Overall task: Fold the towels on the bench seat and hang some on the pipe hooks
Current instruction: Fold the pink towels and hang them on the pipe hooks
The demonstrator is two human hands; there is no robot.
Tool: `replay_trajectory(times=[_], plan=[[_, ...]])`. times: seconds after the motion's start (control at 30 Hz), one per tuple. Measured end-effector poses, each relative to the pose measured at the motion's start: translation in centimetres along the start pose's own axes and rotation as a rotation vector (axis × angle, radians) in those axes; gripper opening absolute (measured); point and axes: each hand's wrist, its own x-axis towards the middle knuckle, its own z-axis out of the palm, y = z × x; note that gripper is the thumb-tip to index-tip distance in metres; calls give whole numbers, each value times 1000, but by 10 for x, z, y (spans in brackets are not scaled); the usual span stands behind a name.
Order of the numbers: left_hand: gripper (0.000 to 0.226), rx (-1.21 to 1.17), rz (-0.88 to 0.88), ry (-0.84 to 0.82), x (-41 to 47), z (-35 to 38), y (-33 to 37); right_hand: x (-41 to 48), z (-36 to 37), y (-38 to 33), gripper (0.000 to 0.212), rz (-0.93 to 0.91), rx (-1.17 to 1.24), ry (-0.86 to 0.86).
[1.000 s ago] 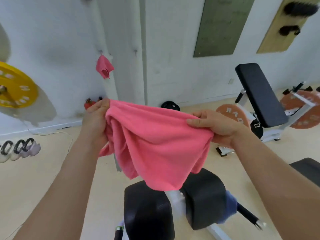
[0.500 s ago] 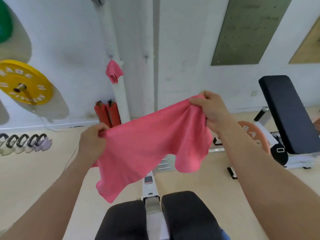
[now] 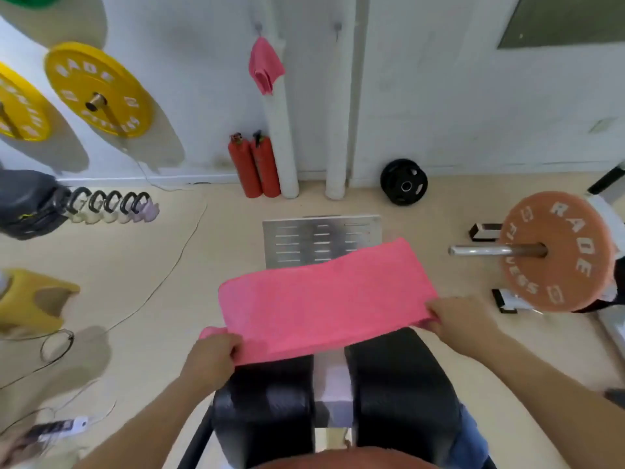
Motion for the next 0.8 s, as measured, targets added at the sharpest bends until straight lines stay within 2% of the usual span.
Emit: replay_trajectory(times=[0.13, 0.23, 0.3, 0.4, 0.47, 0.53, 0.6, 0.67, 0.73, 0.8], plan=[[23, 126, -80, -64, -37, 48, -25, -29, 77, -16, 8, 59, -7, -124], [32, 32, -74, 8, -44, 53, -24, -44, 106, -24, 21, 163, 140, -187], [34, -59, -126, 59, -40, 53, -26, -45, 112, -26, 20, 250, 290, -181], [22, -51, -146, 51, -35, 56, -25, -44, 105, -28, 13, 357, 364, -164], [19, -117, -219, 127, -37, 60, -25, -47, 101, -29, 14, 391, 366, -163], [15, -323, -417, 193, -47, 65, -29, -54, 98, -28, 17, 404, 339, -158], [13, -552, -618, 181, -57, 73, -38, -59, 95, -25, 17, 423, 314, -136], [17, -773, -702, 155, -66, 75, -42, -60, 89, -22, 21, 462, 328, -146], [17, -1013, -758, 198, -68, 68, -37, -59, 86, -23, 29, 489, 398, -163], [15, -1276, -777, 270, -64, 58, -31, -56, 85, -29, 23, 584, 675, -67]])
